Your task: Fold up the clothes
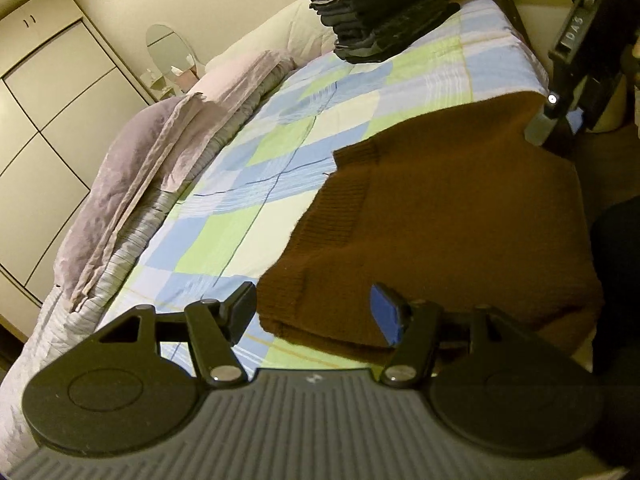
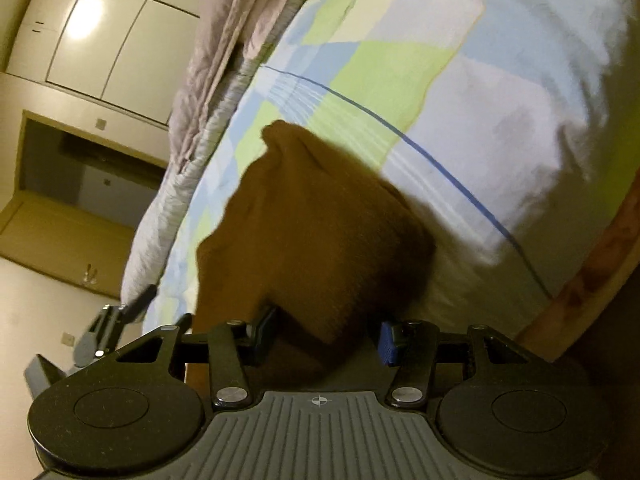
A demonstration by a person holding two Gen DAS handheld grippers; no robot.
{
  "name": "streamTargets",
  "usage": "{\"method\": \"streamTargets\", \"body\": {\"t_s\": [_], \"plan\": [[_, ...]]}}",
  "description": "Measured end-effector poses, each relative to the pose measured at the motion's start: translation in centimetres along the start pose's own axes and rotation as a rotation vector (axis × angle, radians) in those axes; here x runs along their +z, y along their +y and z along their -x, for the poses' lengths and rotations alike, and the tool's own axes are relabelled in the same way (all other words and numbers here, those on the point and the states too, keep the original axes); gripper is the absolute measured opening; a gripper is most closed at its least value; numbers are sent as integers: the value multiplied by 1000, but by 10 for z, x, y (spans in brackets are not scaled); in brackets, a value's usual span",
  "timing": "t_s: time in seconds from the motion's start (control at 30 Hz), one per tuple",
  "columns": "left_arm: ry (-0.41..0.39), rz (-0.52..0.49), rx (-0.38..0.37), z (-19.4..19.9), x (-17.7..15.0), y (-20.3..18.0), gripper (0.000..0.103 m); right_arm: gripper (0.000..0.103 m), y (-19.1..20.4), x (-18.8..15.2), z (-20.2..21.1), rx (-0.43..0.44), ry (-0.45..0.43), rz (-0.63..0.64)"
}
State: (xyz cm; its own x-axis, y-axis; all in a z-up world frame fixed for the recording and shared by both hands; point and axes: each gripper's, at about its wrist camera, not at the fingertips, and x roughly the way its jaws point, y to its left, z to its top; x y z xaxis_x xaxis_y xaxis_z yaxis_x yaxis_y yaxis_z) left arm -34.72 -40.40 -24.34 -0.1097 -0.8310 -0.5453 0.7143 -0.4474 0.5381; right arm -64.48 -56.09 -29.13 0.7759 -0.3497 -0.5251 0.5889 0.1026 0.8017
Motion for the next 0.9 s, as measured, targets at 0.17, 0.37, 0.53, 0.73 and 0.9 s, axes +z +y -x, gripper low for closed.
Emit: {"method": "streamTargets", "body": {"t_s": [0.17, 0.37, 0.53, 0.73, 0.9], "plan": [[-6, -1, -19, -5, -2, 0, 59, 18, 8, 26, -7, -37, 23, 113], [-27, -36, -53, -8, 3, -7, 59, 18, 34, 105, -5, -148, -84, 284], [-16, -45, -71, -20, 5, -13, 59, 20, 38, 146, -38, -257, -44, 414], [-10, -119, -77, -23, 7, -23, 59, 52, 48, 117, -24, -385, -97, 594], [2, -232, -74, -32, 9, -35, 59, 52, 65, 52, 12, -354, -111, 819]]}}
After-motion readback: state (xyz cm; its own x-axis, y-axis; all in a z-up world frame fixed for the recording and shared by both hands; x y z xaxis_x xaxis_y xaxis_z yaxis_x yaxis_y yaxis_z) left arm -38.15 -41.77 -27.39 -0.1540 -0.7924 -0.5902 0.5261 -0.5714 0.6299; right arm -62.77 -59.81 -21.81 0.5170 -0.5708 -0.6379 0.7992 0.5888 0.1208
